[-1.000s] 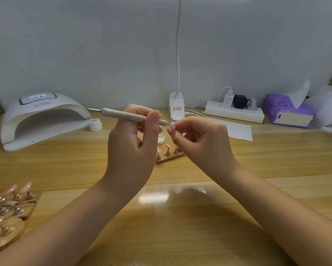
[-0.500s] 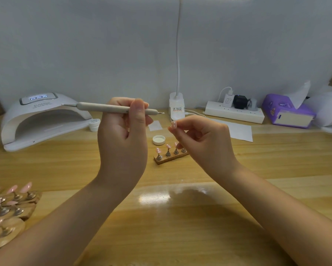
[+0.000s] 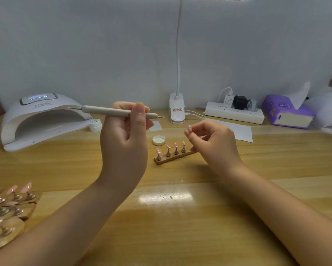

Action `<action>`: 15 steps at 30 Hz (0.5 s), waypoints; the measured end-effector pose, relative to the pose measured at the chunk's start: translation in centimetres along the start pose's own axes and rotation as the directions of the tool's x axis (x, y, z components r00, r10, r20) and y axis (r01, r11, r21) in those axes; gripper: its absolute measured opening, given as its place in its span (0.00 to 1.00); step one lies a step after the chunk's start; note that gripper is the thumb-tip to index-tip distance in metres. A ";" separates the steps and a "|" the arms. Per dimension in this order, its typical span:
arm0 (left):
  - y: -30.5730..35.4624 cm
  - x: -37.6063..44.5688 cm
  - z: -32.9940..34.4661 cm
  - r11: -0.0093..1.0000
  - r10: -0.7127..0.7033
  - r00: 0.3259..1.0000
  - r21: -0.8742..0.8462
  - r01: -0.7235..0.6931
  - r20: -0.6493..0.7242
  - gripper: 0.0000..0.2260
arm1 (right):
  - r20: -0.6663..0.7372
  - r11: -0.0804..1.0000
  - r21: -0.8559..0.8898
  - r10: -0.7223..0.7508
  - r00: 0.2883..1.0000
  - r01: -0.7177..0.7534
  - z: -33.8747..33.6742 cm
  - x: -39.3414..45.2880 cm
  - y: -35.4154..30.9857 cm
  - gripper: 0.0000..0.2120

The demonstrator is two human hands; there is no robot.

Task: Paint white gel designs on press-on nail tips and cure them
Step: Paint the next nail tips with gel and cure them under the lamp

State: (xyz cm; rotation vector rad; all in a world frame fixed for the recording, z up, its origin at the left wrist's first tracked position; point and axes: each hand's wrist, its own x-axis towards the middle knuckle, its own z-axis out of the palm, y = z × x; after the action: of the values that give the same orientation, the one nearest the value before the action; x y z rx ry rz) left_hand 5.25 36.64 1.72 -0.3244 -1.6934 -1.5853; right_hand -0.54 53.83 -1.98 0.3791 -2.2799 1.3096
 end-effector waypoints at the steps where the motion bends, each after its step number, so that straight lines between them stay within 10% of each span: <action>1: -0.1 -0.1 0.0 1.000 -0.003 1.000 0.000 0.003 0.002 0.06 | 0.008 0.999 -0.032 0.015 1.000 -0.015 0.0 0.0 0.5 0.03; 15: -2.3 -1.6 0.5 0.987 -0.163 0.986 -0.005 0.163 0.022 0.07 | 0.075 0.921 -0.359 0.188 0.979 -0.150 0.7 0.5 3.8 0.07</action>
State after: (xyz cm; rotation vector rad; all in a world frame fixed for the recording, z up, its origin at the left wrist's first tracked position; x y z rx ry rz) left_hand 4.63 37.18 -1.06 -0.2113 -1.7696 -1.7115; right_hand -2.96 55.12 -4.82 0.1324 -2.6260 0.9434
